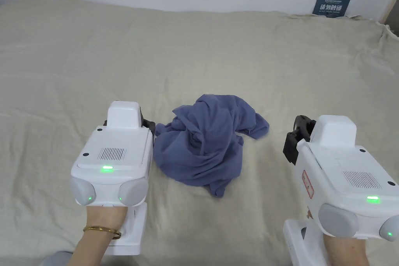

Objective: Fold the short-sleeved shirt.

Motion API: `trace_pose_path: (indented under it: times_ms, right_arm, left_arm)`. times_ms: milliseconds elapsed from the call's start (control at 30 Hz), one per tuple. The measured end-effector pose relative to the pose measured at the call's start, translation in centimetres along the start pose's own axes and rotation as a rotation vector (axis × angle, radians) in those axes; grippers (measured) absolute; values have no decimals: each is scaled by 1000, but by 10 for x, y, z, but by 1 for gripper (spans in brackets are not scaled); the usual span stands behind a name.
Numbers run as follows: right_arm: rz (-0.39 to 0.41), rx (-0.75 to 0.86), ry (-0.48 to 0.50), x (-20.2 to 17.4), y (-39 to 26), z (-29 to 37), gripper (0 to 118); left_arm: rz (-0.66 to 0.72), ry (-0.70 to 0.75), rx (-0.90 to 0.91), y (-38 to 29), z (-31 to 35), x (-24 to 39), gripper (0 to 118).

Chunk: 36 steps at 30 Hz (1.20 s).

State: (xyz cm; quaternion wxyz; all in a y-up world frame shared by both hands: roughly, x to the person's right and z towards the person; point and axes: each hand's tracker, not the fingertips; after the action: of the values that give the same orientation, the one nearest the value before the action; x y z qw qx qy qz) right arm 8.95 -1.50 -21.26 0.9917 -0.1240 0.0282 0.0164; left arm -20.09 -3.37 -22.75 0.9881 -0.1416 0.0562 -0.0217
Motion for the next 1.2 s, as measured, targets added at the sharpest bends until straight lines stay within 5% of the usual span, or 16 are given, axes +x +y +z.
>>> trace_pose_path:
  times_ms: [533,567,700,1200]
  right_arm:
    - [3,-57,18,-1,11,-20,4]
    - [7,-76,21,0,15,-26,9]
    - [-33,-180,66,9,31,-55,86]
    - [-28,-639,93,23,55,-223,98]
  left_arm:
    - [22,-2,7,5,1,-2,0]
    - [22,-2,7,5,1,-3,0]
    - [22,2,10,6,1,-3,0]
    - [53,22,2,7,-13,-9,0]
